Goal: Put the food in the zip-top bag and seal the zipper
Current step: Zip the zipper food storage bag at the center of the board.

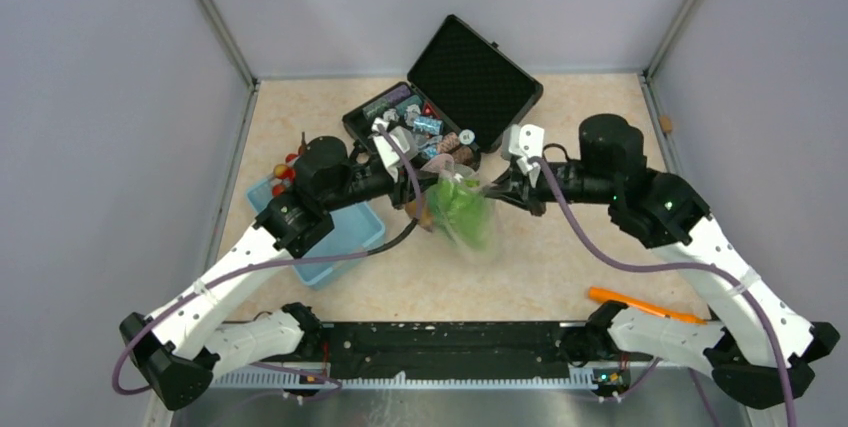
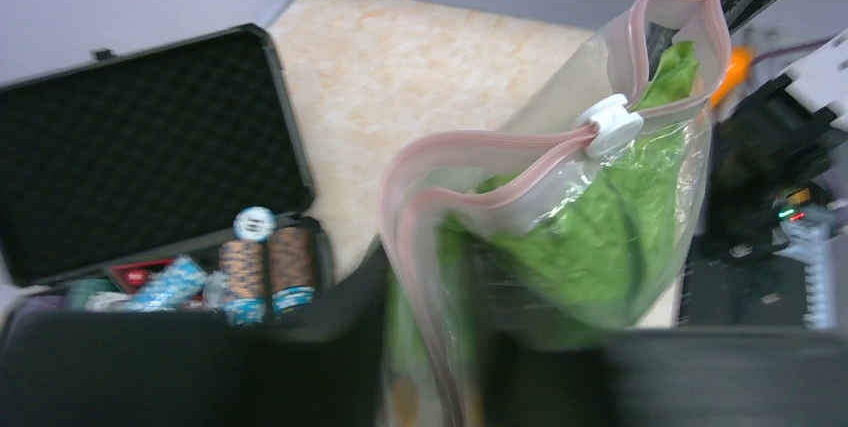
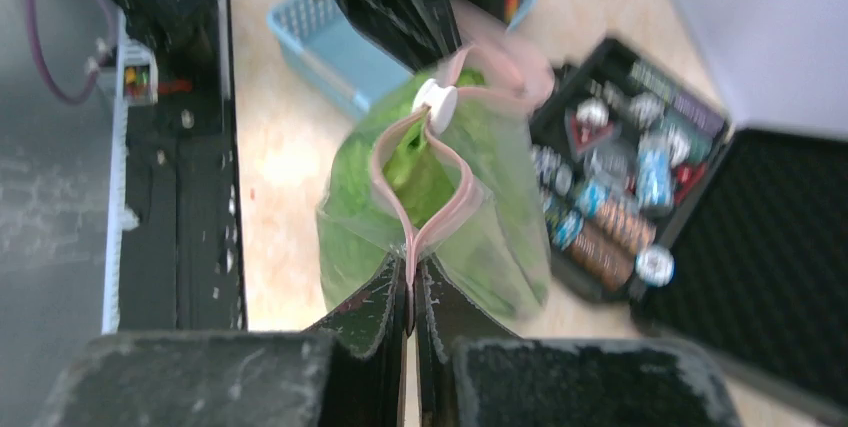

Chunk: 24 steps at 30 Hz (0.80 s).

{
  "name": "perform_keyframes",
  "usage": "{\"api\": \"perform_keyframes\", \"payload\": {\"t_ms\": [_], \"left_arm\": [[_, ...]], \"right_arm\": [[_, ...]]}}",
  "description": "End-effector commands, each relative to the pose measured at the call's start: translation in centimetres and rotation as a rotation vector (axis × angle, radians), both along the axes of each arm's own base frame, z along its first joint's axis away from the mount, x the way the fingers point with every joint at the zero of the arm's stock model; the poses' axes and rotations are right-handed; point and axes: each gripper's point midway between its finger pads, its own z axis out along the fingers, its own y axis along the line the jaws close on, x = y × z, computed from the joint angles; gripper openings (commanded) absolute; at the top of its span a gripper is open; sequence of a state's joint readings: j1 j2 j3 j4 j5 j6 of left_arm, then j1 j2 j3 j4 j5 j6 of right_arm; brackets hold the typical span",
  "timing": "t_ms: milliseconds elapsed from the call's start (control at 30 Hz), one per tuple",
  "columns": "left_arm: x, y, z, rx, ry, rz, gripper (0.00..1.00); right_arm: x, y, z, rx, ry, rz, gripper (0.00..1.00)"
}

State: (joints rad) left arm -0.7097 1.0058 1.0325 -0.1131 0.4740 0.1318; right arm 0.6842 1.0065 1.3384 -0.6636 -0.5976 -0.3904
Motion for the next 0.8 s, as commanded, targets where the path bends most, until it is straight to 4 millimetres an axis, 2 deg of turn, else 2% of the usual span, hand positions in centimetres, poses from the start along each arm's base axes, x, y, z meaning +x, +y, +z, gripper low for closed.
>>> {"api": "perform_keyframes", "payload": {"t_ms": [0,33,67,100,167,267,300,333,367,400,467,500,533,567,600,633,667,700,733,767], "left_arm": [[0.3,-0.1,2.5,-0.050,-0.043,0.018,0.55],[0.0,0.1,1.8,-0.015,-0.015,0.011,0.65],[-0.4,0.3,1.3,-0.002,0.011,0.006,0.87],[-0.9,0.4,1.1,-0.008,0.003,-0.008,0.97],[-1.0,1.4,1.0,-0.038,-0.016,0.037,0.99],[-1.1,4.0,1.3,-0.046,-0.055,0.144,0.99],[-1.3,4.6,1.4,-0.050,-0.068,0.164,0.99],[-1.5,5.1,1.9,-0.061,-0.087,0.176,0.99],[-1.6,5.4,2.3,-0.071,-0.103,0.184,0.99],[-1.9,5.7,2.8,-0.075,-0.111,0.186,0.99],[-2.7,6.2,3.5,-0.068,-0.113,0.178,0.99],[-3.1,6.3,3.9,-0.075,-0.122,0.166,0.99],[-3.4,6.4,4.2,-0.089,-0.130,0.161,0.99],[-3.6,6.5,4.4,-0.102,-0.136,0.158,0.99],[-3.8,6.6,4.7,-0.109,-0.142,0.155,0.99],[-3.7,6.9,4.8,-0.113,-0.140,0.171,0.99],[-3.4,7.3,4.9,-0.115,-0.136,0.202,0.99],[-3.2,7.8,5.0,-0.127,-0.129,0.236,0.99],[-3.0,8.4,5.2,-0.140,-0.128,0.271,0.99],[-2.9,9.0,5.5,-0.157,-0.135,0.304,0.99]], "right_arm": [[2.8,-2.4,-5.4,-0.327,0.120,-0.215,0.00],[3.0,-2.1,-5.4,-0.344,0.136,-0.220,0.00],[3.6,-1.8,-4.6,-0.317,0.103,-0.241,0.00],[4.2,-1.7,-3.9,-0.279,0.064,-0.270,0.00],[5.0,-2.3,-3.1,-0.256,0.028,-0.327,0.00],[4.4,-1.8,-2.6,-0.235,0.041,-0.284,0.00],[4.9,-1.7,-2.8,-0.222,0.027,-0.294,0.00],[6.0,-1.9,-4.3,-0.271,0.049,-0.317,0.00],[6.6,-2.4,-4.5,-0.333,0.095,-0.383,0.00],[5.3,-2.1,-2.9,-0.351,0.114,-0.363,0.00],[2.4,-0.3,3.5,-0.102,-0.042,-0.279,0.00],[2.4,0.0,4.3,-0.015,-0.109,-0.263,0.00],[3.8,-0.5,3.3,-0.042,-0.129,-0.289,0.00],[5.5,-1.1,-1.5,-0.218,0.000,-0.309,0.00],[5.1,-1.7,-2.9,-0.316,0.096,-0.289,0.00],[4.4,-0.9,-2.6,-0.349,0.130,-0.243,0.00],[4.1,0.2,-2.0,-0.348,0.076,-0.266,0.00],[4.2,1.0,-0.1,-0.266,-0.012,-0.311,0.00],[3.0,1.8,2.3,-0.117,-0.066,-0.253,0.00],[2.8,1.8,3.4,-0.022,-0.110,-0.242,0.00]]}}
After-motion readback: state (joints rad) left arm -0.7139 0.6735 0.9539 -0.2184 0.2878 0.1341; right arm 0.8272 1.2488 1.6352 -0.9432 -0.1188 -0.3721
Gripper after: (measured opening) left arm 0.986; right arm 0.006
